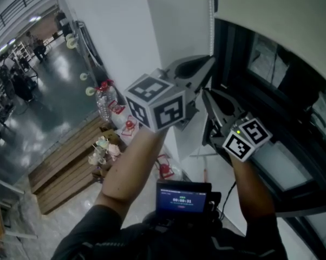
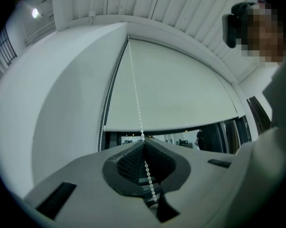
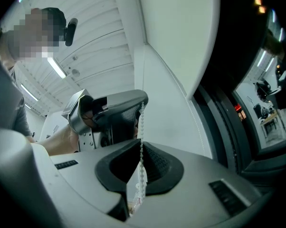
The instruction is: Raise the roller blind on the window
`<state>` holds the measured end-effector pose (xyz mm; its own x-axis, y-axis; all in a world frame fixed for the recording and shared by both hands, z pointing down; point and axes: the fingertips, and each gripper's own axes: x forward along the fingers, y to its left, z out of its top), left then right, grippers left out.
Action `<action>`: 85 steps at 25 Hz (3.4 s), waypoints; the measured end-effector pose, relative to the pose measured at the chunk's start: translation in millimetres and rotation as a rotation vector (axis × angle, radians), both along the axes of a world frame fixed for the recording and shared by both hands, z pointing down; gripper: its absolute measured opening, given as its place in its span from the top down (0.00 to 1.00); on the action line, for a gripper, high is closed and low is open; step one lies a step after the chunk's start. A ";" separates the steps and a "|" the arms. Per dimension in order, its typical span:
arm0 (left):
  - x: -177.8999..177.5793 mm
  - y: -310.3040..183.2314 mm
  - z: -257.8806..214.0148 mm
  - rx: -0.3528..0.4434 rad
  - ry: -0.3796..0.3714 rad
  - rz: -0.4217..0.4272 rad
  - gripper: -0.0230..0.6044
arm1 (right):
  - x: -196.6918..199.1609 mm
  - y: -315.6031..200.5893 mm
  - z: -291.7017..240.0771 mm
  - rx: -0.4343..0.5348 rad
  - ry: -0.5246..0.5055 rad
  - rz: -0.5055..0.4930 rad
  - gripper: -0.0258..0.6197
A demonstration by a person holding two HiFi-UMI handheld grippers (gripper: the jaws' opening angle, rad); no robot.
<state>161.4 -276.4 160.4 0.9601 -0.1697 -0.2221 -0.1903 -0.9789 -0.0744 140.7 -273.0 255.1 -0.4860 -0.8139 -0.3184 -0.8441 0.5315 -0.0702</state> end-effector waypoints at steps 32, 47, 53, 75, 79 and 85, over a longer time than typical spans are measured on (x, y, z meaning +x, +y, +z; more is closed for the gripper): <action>-4.5 -16.5 90.8 -0.058 -0.045 -0.051 0.97 | 7.3 -0.1 96.4 -0.287 0.205 0.059 0.86; -6.0 6.3 91.8 -0.047 -0.016 -0.002 0.97 | 23.2 14.0 -98.0 0.072 0.092 0.017 0.82; -5.4 17.5 91.1 -0.042 -0.013 0.015 0.97 | 9.0 2.6 -120.1 0.108 0.080 -0.016 0.83; 6.6 19.8 146.1 -0.097 -0.056 0.057 0.97 | 17.3 1.8 -62.0 0.048 0.053 0.013 0.95; 8.1 19.7 175.0 -0.127 -0.086 0.060 0.97 | 19.2 1.1 -36.3 -0.007 0.061 0.020 0.95; 10.2 16.8 225.9 -0.168 -0.112 0.057 0.97 | 21.5 -0.9 15.1 -0.068 0.049 0.029 0.95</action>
